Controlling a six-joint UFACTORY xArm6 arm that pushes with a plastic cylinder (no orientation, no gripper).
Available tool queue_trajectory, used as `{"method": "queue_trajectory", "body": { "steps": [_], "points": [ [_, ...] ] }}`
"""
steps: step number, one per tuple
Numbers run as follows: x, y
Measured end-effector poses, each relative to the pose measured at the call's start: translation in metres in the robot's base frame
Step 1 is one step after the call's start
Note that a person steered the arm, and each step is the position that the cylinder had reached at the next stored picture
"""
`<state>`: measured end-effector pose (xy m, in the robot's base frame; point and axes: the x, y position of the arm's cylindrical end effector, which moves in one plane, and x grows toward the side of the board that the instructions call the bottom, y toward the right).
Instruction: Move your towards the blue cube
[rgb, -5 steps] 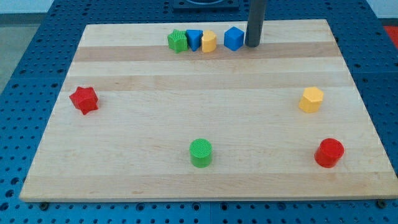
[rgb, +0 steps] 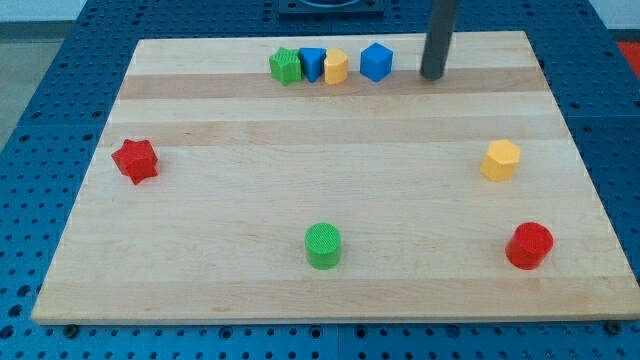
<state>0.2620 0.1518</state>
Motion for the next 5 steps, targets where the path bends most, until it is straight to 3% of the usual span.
{"method": "queue_trajectory", "body": {
  "steps": [1,2,5],
  "points": [
    [-0.035,0.001],
    [-0.033,-0.02],
    [0.011,-0.04]
  ]
}}
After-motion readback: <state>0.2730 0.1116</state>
